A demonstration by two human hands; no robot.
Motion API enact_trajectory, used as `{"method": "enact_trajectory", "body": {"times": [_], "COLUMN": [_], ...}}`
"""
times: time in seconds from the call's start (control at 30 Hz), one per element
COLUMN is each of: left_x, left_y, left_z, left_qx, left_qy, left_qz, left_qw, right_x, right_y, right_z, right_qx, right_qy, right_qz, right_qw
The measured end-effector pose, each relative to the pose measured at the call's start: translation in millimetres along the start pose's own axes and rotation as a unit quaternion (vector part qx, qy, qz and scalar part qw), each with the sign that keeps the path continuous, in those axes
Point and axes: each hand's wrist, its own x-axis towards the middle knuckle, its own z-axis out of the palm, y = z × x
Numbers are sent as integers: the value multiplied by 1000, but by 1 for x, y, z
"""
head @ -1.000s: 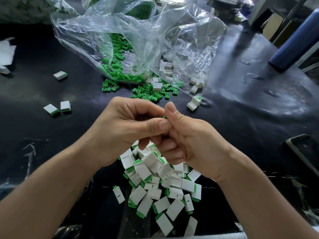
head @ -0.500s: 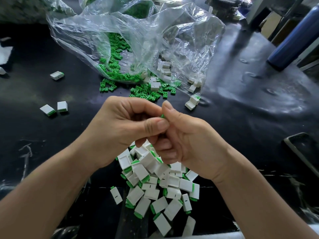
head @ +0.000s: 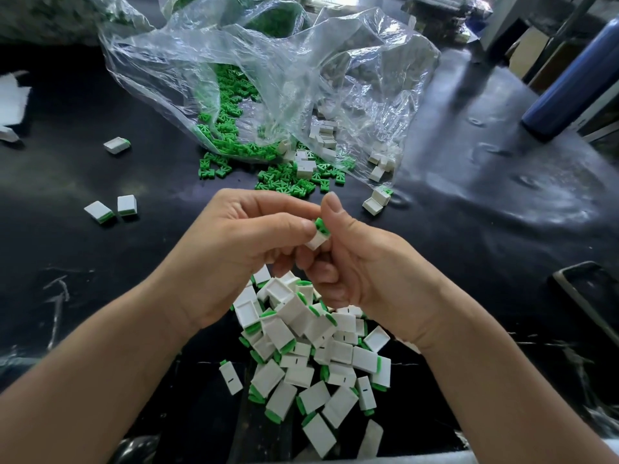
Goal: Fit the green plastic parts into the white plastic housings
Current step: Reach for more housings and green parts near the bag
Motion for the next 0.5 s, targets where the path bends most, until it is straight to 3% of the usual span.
{"method": "enact_trajectory", "body": {"times": [0.37,0.5], "left_x": [2,2], "left_y": [-2,-1], "left_z": [0,1], "left_qx": [36,40], "left_qy": [10,18], "left_qz": [1,-7], "left_qw": [999,999], "right_x": [5,4], "right_y": [6,7], "right_z": [6,6], "right_qx": [-93,-71], "right_qy": [54,68], "right_qz": [-70,-93], "right_qw": [992,991]}}
